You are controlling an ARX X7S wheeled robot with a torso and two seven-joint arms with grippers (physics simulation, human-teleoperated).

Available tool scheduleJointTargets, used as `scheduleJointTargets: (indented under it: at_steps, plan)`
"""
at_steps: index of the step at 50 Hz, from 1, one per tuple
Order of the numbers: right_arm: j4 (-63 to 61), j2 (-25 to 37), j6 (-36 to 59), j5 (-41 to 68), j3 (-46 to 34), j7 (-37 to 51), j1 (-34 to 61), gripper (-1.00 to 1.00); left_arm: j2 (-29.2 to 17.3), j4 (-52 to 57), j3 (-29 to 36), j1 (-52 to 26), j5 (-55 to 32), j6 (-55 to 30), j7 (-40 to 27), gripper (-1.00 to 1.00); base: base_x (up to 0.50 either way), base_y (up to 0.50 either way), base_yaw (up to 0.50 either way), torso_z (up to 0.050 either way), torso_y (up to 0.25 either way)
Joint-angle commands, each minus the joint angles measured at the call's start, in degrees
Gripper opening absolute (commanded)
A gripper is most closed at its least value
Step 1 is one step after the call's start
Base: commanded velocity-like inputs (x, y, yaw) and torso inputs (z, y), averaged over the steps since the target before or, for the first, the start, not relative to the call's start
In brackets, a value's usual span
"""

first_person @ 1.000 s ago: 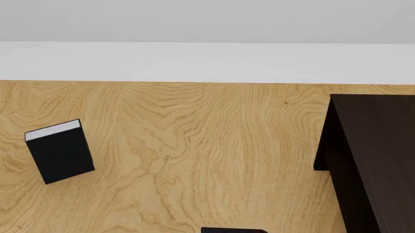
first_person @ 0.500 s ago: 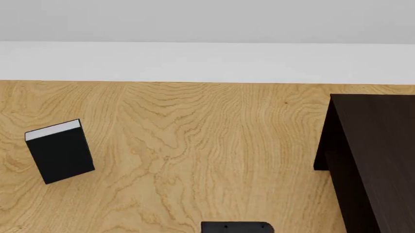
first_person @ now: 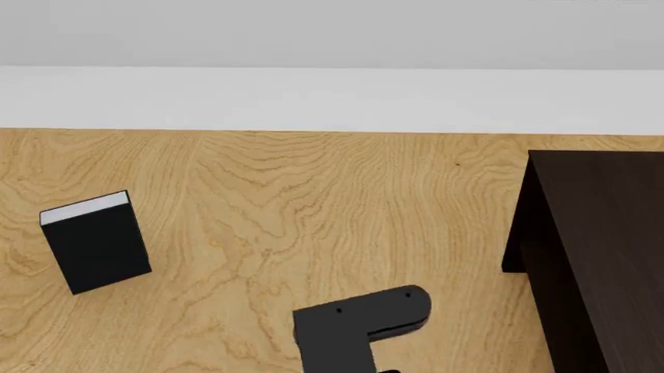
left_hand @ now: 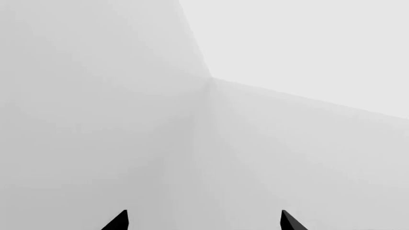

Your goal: Pick up the book on the right and place it on the cabinet shelf.

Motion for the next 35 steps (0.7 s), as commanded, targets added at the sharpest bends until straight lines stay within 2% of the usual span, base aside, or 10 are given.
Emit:
scheduleJointTargets:
  at_steps: [1,8,10,16,20,28,35]
  plan:
    - [-5.45,-0.22,4.91,-15.73,-1.72,-0.47,3.51,-1.00,-0.19,-0.04,0.12,0.21,0.06,0.23,-0.03,1.00,0.00,0.00,0.00,0.000,0.000]
    - [-7.09,-0.69,8.06,-28.02,-5.55,0.28,4.32,-1.00,-0.26,-0.07,0.11,0.51,0.08,0.56,-0.12,1.00,0.00,0.00,0.00,0.000,0.001]
    - [-7.87,-1.30,10.50,-34.29,-8.34,1.45,5.13,-1.00,-0.33,-0.11,0.24,0.51,0.22,0.56,-0.11,1.00,0.00,0.00,0.00,0.000,0.000]
    - [-7.89,-1.97,13.23,-43.21,-12.69,2.14,5.75,-1.00,-0.35,-0.27,0.40,0.56,0.35,0.73,-0.08,1.00,0.00,0.00,0.00,0.000,0.002]
    - [-7.15,-3.05,16.81,-52.56,-18.49,3.07,7.31,-1.00,-0.48,-0.25,0.48,0.59,0.49,0.68,-0.26,1.00,0.00,0.00,0.00,0.000,0.000]
    - [-3.86,-3.10,17.48,-61.82,-23.92,2.54,8.11,-1.00,-0.46,-0.64,0.79,0.49,0.74,0.76,-0.09,1.00,0.00,0.00,0.00,0.000,0.001]
    - [-0.50,-2.66,15.74,-66.92,-27.49,-0.14,8.40,-1.00,1.17,-3.55,2.33,-0.33,1.63,2.08,3.38,1.00,0.00,0.00,0.00,0.000,0.001]
